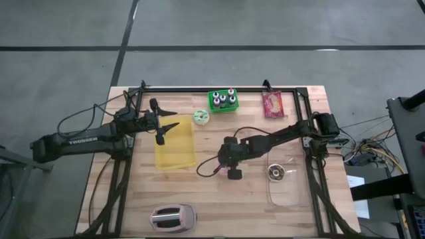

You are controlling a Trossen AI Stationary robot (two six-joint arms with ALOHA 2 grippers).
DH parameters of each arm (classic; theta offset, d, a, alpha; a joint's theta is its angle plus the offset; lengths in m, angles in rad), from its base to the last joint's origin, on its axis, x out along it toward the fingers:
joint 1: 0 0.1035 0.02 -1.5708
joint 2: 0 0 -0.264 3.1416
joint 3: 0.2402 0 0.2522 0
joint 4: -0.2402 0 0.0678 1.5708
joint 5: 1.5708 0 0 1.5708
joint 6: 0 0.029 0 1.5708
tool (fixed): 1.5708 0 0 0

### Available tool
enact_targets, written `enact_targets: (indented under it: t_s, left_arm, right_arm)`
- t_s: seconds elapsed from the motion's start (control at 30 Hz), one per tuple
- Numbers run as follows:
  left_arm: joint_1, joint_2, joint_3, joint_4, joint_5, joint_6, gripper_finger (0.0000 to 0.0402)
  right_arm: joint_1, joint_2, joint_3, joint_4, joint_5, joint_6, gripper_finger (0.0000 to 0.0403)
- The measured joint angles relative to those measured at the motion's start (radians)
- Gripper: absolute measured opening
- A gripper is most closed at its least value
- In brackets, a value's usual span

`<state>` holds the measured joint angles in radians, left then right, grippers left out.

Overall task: Pick & Place Food Item
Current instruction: Put the pink donut into the transparent bin

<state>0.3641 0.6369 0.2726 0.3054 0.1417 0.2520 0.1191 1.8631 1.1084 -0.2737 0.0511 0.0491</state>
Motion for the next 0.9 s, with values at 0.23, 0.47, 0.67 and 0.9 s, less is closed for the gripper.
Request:
enact_targets:
  t_s: [0.23,0.47,0.67,0.9]
  left_arm:
    - [0.0,0.0,-0.009,0.0,0.0,-0.007,0.0202]
    - [0.0,0.001,-0.016,0.001,0.0,-0.009,0.0202]
    - [-0.001,0.001,-0.016,0.002,0.005,-0.01,0.0202]
    - [-0.001,0.0,-0.016,0.009,0.008,-0.01,0.0202]
  right_arm:
    - [0.007,-0.04,0.048,-0.064,0.05,-0.012,0.001]
    - [0.023,-0.098,0.12,-0.265,0.179,-0.01,0.0009]
    - [0.056,-0.176,0.168,-0.459,0.255,0.062,0.0008]
    - [0.107,-0.26,0.178,-0.648,0.294,0.208,0.0008]
